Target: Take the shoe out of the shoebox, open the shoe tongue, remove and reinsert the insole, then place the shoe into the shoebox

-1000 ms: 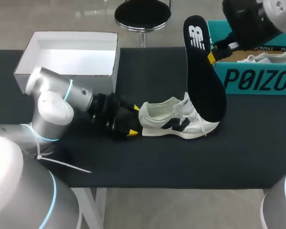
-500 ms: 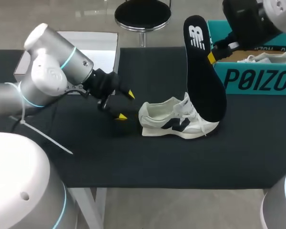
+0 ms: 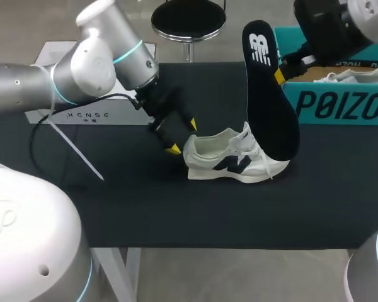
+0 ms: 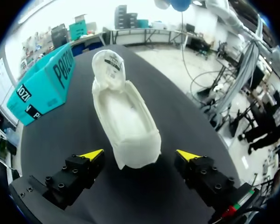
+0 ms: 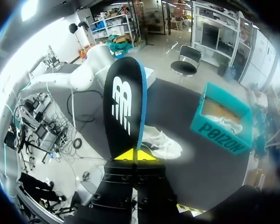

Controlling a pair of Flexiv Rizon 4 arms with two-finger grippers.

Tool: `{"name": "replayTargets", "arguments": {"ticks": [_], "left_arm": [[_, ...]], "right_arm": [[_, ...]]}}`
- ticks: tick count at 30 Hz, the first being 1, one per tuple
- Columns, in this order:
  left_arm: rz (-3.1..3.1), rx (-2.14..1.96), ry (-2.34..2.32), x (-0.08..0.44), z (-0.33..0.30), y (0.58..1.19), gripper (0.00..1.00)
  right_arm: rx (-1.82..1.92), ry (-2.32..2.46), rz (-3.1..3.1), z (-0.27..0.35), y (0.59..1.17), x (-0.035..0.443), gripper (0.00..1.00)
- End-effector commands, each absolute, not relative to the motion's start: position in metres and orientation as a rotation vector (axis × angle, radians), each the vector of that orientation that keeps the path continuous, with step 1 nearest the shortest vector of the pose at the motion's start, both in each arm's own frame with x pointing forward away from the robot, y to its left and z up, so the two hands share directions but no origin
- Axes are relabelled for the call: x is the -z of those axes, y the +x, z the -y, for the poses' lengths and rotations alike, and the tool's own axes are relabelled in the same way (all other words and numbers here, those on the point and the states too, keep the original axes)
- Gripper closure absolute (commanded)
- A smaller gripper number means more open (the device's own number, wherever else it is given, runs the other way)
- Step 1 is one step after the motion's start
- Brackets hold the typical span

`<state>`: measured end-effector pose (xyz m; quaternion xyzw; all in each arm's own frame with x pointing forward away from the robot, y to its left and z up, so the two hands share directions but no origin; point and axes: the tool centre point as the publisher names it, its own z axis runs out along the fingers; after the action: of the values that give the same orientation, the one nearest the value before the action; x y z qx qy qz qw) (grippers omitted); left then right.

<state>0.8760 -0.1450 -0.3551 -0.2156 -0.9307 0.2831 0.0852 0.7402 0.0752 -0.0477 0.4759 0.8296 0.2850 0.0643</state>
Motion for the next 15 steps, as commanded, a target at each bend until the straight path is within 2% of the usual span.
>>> {"name": "replayTargets", "arguments": {"ticks": [1,15], "left_arm": [[2.772,-0.695,-0.674,0.349,0.142,0.876,0.0],[2.864,-0.713,-0.511,0.341,0.083,0.874,0.0]], "right_arm": [[-0.853,1.439,-2.509,-0.078,0.743,0.047,1.0],[-0.853,1.439,-2.509,-0.078,0.743,0.047,1.0]]}}
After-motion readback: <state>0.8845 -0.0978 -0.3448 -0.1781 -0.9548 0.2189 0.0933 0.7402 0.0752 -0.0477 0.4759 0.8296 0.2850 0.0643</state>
